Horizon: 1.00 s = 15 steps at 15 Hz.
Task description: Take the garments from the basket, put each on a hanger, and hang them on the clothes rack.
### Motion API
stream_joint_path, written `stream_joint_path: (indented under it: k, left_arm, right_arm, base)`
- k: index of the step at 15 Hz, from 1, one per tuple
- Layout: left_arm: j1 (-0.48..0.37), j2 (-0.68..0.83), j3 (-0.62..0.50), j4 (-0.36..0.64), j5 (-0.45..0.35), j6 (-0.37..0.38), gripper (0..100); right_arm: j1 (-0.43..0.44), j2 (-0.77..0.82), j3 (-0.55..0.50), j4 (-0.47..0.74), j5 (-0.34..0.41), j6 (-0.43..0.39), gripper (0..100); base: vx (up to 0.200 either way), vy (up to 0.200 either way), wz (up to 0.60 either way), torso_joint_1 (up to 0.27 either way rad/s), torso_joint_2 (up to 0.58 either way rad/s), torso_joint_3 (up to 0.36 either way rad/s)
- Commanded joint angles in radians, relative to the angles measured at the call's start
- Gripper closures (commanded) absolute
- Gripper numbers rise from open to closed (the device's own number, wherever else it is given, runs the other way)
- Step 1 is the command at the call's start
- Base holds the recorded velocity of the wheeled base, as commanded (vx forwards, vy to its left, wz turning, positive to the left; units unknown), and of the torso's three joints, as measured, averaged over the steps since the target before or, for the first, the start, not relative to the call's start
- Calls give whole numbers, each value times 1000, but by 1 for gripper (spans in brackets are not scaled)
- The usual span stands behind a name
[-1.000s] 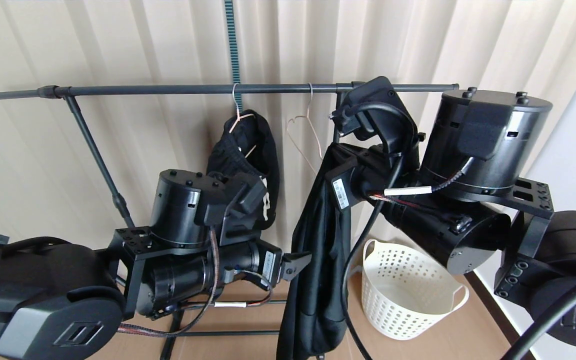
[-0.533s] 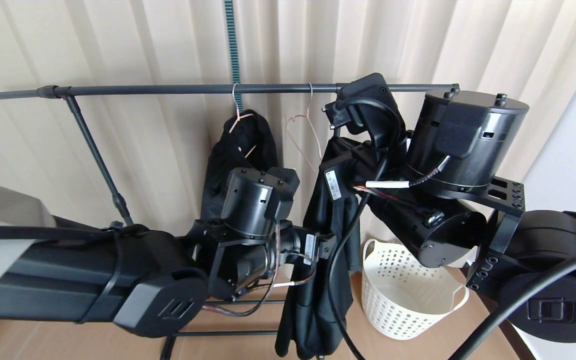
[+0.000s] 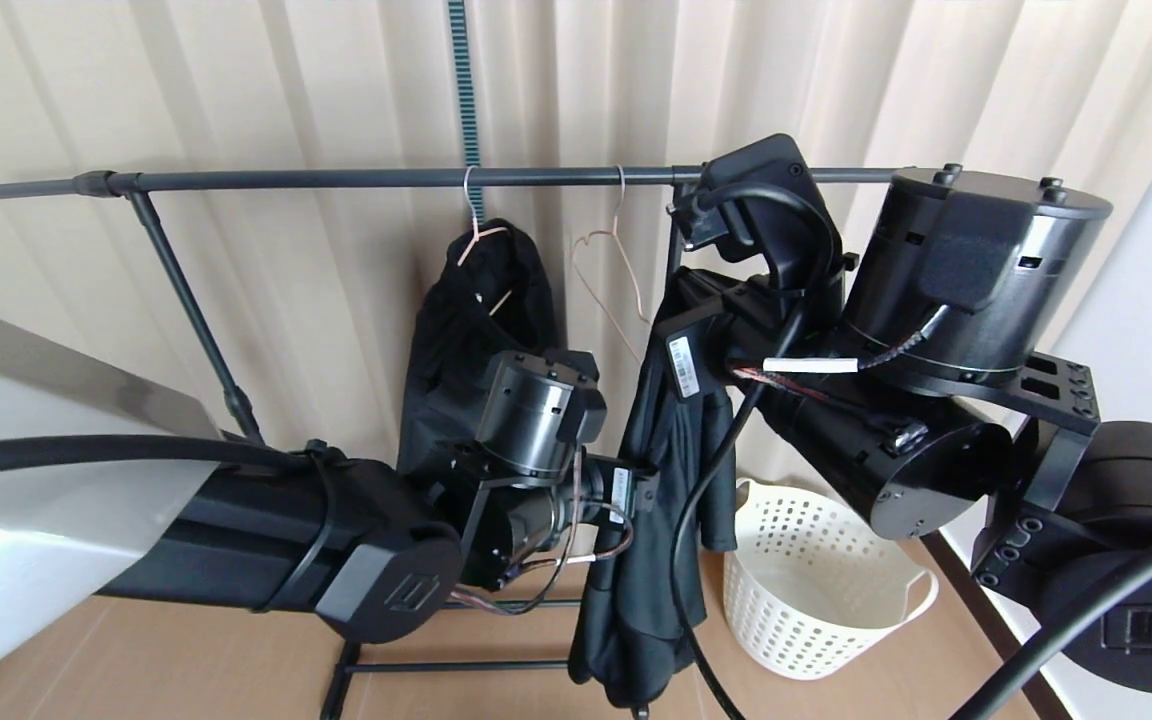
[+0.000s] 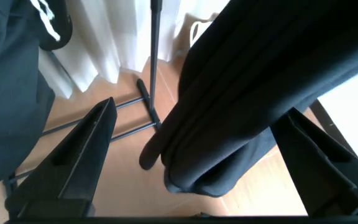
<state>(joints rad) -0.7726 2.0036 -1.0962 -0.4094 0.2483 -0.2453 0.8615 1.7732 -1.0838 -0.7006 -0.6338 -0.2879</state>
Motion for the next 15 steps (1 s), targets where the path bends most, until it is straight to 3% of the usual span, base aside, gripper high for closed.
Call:
stream_joint_path:
  k: [1, 5, 15]
  left_arm:
    - [-1, -68, 33, -3, -15, 1, 0]
    - [1, -126, 18, -3, -44, 1, 0]
    - [26, -97, -71, -3, -40, 1, 0]
  right_arm:
    - [-2, 2, -2, 0, 2, -1, 100]
    - [-2, 6, 1, 0, 3, 1, 100]
    - [2, -5, 32, -3, 2, 3, 100]
  base:
    - [0, 0, 0, 0, 0, 0]
    - [0, 0, 0, 0, 0, 0]
    - [0, 0, 0, 0, 0, 0]
